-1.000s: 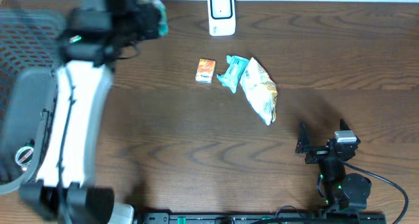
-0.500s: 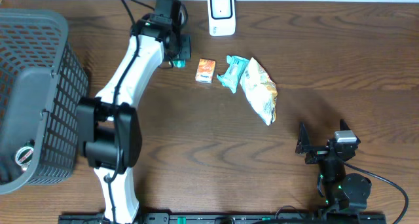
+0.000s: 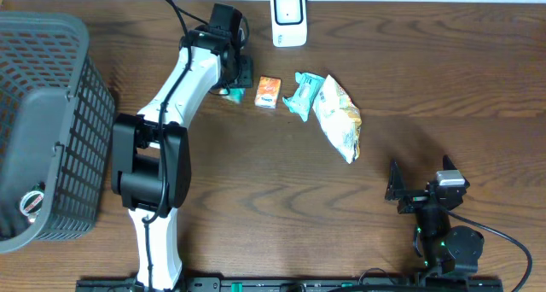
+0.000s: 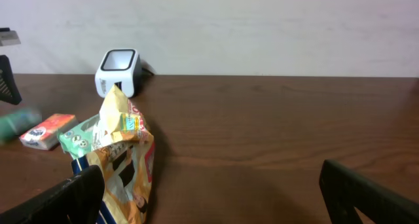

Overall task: Scan the item barcode
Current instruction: 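Scan the green Kleenex pack and set it left of the orange box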

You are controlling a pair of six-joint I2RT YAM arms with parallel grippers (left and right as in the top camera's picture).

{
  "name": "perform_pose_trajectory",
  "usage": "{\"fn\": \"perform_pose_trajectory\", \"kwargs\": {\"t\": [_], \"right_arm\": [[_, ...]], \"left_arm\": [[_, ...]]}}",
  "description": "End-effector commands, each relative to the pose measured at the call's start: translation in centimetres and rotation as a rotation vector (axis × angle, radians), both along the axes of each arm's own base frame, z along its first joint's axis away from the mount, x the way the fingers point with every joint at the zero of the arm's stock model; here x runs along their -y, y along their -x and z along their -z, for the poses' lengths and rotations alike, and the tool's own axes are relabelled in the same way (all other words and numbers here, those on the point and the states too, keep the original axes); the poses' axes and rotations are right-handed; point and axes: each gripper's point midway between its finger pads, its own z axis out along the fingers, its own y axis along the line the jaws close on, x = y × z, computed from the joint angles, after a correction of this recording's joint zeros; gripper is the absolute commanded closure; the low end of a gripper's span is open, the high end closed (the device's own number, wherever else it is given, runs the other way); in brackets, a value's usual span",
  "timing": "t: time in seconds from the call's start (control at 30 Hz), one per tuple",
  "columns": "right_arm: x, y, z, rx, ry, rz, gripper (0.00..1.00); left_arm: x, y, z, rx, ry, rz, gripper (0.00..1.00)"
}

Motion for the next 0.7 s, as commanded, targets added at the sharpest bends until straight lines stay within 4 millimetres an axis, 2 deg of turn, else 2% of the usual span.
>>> {"fn": "perform_pose_trajectory", "kwargs": {"t": [0.0, 0.1, 0.23, 0.27, 0.33, 0.4, 0.5, 0.53, 0.63, 0.67], "right_arm": [[-0.1, 0.0, 0.0, 0.002, 0.007, -0.003, 0.01], [-0.1, 0.0, 0.0, 0.002, 0.007, -0.003, 0.01], [-0.1, 0.0, 0.0, 0.002, 0.007, -0.003, 0.01], [-0.1, 0.0, 0.0, 0.002, 0.007, -0.003, 0.01], [-0.1, 0.0, 0.0, 0.002, 0.007, -0.003, 0.01], [-0.1, 0.0, 0.0, 0.002, 0.007, -0.003, 0.01], [-0.1, 0.0, 0.0, 0.002, 0.007, -0.003, 0.01], [-0.1, 0.0, 0.0, 0.002, 0.007, -0.003, 0.01], [-0.1, 0.0, 0.0, 0.002, 0.007, -0.003, 0.01], [-0.1, 0.0, 0.0, 0.002, 0.007, -0.003, 0.01]], "left_arm": [[0.2, -0.1, -0.9, 0.020, 0.003, 0.011, 0.40], [0.2, -0.4, -3.3, 0.071, 0.016, 0.011, 0.40], [-0.1, -0.5, -8.5, 0.184, 0.029, 0.030, 0.40], [-0.8, -0.4, -11.2, 0.247, 0.012, 0.041, 0.40], [-2.6, -0.1, -14.8, 0.333, -0.030, 0.018, 0.40], [-5.3, 0.4, -18.7, 0.425, -0.096, -0.049, 0.40], [-12.9, 2.6, -25.9, 0.587, -0.266, -0.265, 0.40], [-14.0, 3.0, -26.7, 0.603, -0.290, -0.298, 0.39], [-21.2, 6.6, -30.5, 0.657, -0.429, -0.506, 0.38], [-23.0, 7.6, -30.9, 0.650, -0.453, -0.551, 0.32]]}}
